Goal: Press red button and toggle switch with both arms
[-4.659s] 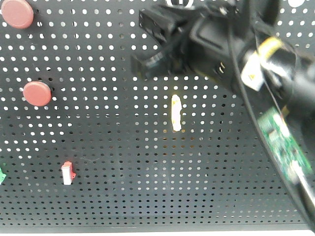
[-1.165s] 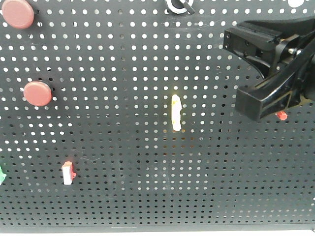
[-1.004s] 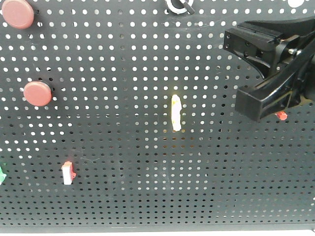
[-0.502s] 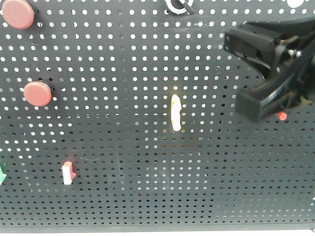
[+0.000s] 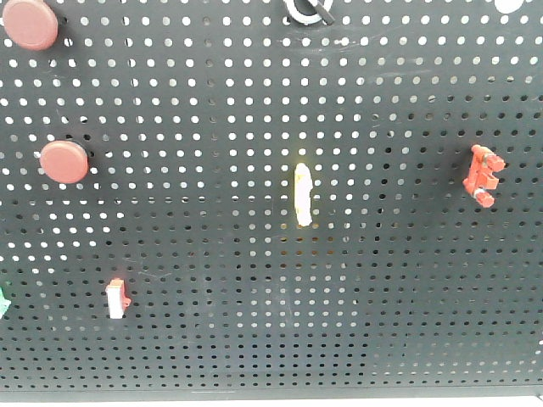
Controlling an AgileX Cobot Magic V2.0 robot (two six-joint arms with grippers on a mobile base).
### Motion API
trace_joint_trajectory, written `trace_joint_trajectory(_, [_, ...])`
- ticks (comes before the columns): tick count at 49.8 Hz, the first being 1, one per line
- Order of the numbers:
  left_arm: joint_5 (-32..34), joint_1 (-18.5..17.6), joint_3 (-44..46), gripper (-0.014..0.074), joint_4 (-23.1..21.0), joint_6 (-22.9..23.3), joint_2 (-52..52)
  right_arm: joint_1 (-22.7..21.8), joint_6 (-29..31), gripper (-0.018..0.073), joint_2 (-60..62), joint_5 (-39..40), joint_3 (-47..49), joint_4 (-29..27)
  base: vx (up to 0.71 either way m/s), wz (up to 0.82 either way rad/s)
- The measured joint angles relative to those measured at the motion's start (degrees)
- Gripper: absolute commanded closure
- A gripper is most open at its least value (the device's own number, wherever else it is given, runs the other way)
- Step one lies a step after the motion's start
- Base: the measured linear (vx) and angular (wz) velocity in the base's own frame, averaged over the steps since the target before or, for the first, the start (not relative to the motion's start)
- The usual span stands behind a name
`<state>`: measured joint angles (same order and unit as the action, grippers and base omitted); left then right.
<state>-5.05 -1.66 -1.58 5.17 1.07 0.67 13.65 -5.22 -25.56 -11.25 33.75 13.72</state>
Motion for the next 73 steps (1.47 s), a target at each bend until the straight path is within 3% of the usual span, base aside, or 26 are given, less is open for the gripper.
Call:
trace_joint_trajectory(11, [0.0,0.0,0.0,0.0595,0.0,0.0,0.0,-11.9,-0.1,0.0563,16.4,3.6,-20.5,-2.2,0.00,0.00])
trace_joint_trajectory(19, [-0.2,0.0,0.0,0.0595,0.0,0.0,0.0,-15.2,-0.2,0.0563,25.3,7.2,-33.2,-2.5,0.00,0.00])
trace_joint_trajectory(29, [-0.3,0.0,0.0,0.0595,0.0,0.0,0.0,-15.2,-2.2,0.0563,26.1,1.9,-35.6,-4.0,0.00,0.00])
trace_joint_trajectory(73, [-0.4,0.0,0.0,0.0595,0.0,0.0,0.0,-14.8,-2.8,0.0563,26.1,0.9,-35.6,-4.1,0.00,0.00])
